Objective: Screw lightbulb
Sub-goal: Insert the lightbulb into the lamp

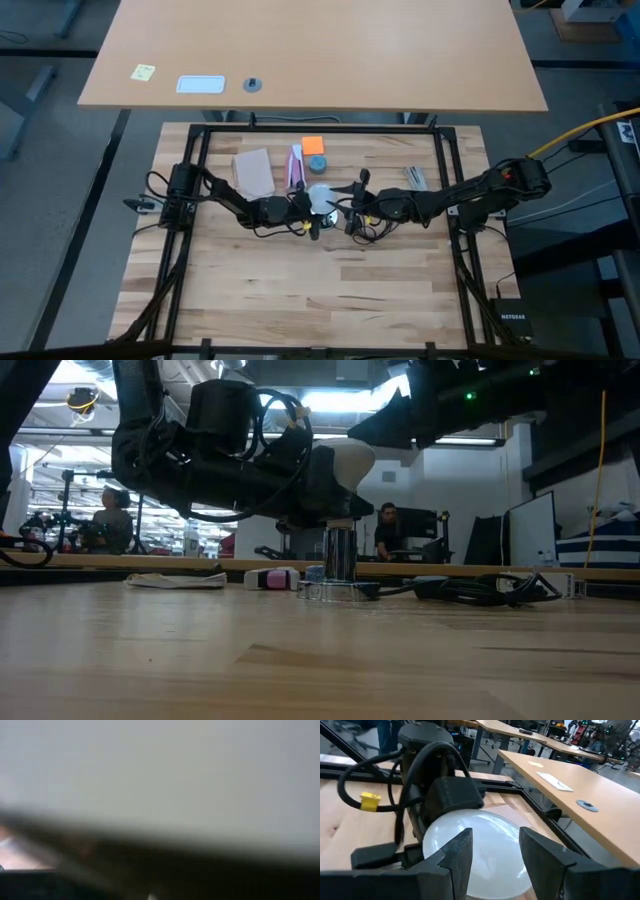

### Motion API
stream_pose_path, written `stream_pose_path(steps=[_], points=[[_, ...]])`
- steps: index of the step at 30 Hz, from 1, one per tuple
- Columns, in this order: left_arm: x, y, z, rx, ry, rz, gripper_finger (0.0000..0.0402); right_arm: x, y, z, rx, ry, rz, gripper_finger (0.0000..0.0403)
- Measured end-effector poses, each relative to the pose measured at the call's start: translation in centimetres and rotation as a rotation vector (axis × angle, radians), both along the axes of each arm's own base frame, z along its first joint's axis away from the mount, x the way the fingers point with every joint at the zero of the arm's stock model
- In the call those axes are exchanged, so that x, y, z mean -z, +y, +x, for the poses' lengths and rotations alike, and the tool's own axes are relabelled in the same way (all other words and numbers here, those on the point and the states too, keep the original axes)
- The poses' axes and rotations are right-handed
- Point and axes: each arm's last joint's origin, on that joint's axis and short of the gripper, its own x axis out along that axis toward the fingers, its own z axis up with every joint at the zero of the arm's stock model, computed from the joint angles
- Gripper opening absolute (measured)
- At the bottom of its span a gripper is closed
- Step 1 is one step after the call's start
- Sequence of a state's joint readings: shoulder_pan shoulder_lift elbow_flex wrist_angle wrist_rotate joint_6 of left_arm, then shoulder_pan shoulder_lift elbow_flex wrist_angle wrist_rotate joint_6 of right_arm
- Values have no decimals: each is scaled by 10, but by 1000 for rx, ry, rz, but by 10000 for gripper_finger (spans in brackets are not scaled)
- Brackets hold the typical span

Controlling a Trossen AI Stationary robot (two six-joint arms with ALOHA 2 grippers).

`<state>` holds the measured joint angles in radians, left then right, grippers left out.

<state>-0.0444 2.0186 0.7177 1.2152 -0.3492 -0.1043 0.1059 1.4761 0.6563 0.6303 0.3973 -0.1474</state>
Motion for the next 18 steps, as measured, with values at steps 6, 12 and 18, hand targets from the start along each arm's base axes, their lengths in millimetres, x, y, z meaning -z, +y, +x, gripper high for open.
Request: stream_pose_path(steps=[6,12,18], points=[[0,0,0,1,2,0,154,10,1,7,-6,-7,43,167],[-2,-1,0,4,-5,0,154,12,1,7,-7,3,42,167],[-8,-1,-1,4,8,38,155,15,2,6,-10,30,46,167]])
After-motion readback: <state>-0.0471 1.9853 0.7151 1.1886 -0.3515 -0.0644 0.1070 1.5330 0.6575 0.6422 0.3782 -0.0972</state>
